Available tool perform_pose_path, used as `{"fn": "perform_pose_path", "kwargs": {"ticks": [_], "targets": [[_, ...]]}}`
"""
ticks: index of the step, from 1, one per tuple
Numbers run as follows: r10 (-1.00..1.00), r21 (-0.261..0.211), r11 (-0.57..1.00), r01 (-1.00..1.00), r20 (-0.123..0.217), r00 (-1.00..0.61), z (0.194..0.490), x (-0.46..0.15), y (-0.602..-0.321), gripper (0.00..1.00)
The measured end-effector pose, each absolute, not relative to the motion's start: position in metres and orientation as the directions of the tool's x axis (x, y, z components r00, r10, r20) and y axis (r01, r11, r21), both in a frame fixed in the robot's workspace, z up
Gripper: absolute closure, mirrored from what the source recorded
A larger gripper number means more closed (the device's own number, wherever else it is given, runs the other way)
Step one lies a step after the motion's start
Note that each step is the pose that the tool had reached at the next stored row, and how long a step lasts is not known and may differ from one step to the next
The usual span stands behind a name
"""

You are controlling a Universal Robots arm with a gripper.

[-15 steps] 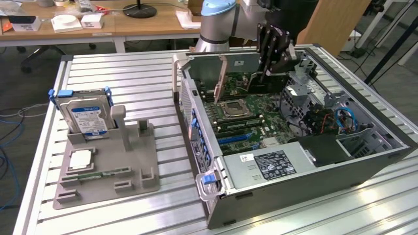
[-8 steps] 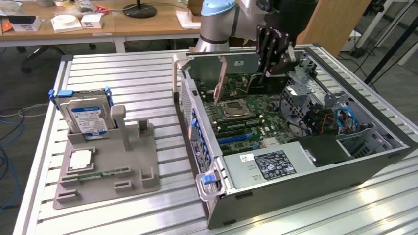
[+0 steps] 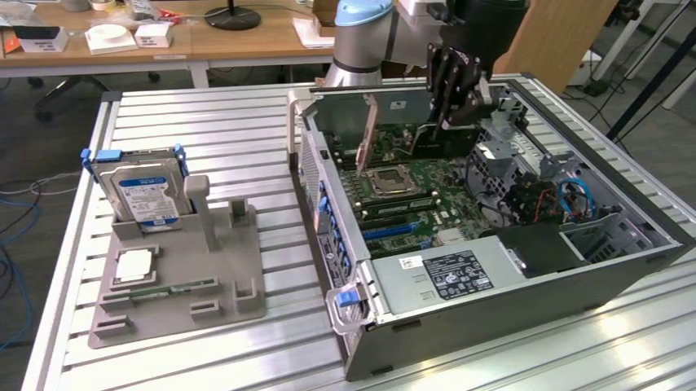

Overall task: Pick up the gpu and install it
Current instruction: 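Insert the gpu into the slot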

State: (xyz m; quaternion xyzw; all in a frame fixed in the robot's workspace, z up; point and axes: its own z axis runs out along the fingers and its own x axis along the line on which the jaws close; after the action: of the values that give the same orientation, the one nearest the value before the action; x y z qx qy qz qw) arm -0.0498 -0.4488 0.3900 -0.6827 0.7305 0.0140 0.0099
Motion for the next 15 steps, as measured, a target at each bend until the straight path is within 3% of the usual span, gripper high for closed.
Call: {"fn": "perform_pose_path", "kwargs": {"ticks": [15], "targets": [[-0.997, 0.007, 0.068, -0.998, -0.034, -0.068, 0.3867, -0.0497, -0.4505, 0.74]]}}
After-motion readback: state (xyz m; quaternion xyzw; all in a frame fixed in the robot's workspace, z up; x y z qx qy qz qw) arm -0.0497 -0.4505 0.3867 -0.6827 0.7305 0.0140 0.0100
